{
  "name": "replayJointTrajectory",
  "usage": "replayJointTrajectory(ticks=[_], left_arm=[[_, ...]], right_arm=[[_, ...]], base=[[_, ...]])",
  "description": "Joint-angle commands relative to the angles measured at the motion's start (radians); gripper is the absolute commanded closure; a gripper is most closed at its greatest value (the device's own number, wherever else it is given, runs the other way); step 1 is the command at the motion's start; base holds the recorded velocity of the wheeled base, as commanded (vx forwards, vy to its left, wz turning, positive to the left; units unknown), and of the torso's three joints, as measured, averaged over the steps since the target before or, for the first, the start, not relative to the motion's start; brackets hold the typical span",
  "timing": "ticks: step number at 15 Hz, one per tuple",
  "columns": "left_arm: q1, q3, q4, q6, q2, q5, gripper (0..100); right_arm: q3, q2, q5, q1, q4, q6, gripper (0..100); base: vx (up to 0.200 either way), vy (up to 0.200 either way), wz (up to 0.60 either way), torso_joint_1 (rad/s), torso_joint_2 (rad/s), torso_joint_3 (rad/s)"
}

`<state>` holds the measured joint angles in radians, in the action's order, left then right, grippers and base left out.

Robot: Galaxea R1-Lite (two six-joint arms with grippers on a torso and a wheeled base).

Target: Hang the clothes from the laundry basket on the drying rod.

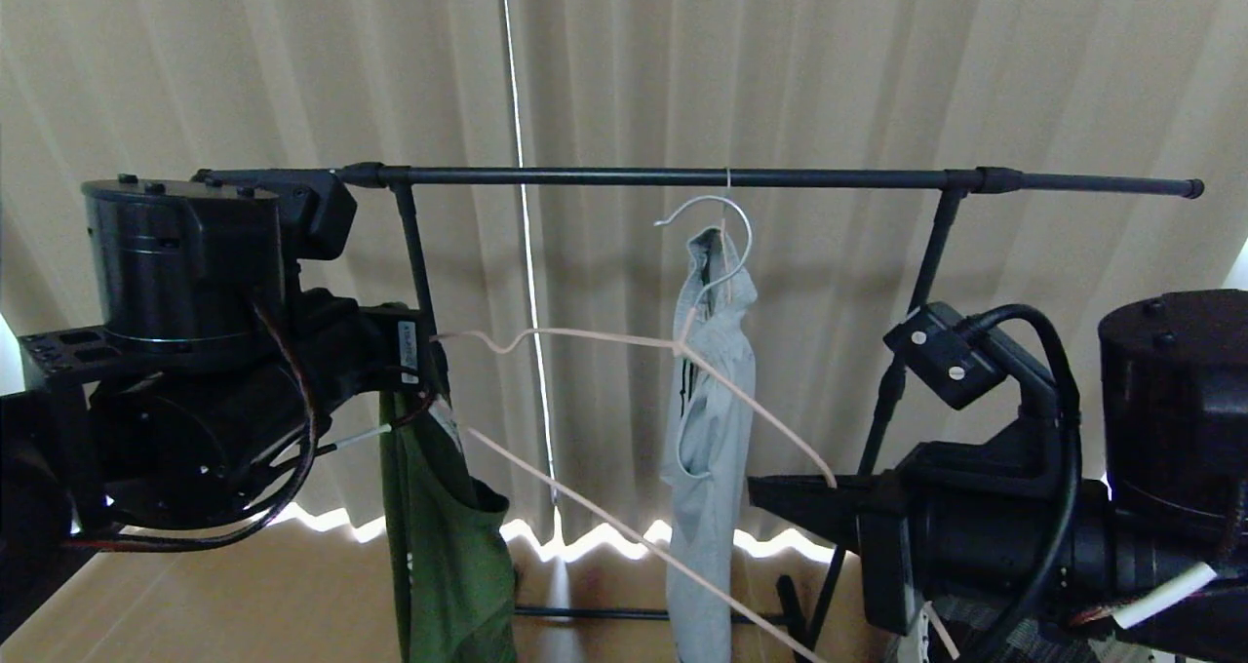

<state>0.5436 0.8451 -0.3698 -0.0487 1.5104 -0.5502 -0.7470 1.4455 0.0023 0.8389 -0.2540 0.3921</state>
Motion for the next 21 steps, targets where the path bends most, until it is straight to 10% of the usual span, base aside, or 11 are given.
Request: replayJointTrajectory(ticks=[1, 21], left_arm=[[0.001, -0.003, 0.0, 0.0, -0.003, 0.001, 100], [0.121, -0.001, -0.001, 0.02, -0.013, 0.078, 100]], right_arm=[[-0.009, 0.044, -0.018, -0.003, -0.039, 0.001, 100], [0.009, 0.133, -0.021, 0.032, -0.14, -0.006, 100]], base=[[0.0, 0.0, 0.0, 0.0, 0.0, 0.0], [0.0, 0.0, 0.0, 0.0, 0.0, 0.0]])
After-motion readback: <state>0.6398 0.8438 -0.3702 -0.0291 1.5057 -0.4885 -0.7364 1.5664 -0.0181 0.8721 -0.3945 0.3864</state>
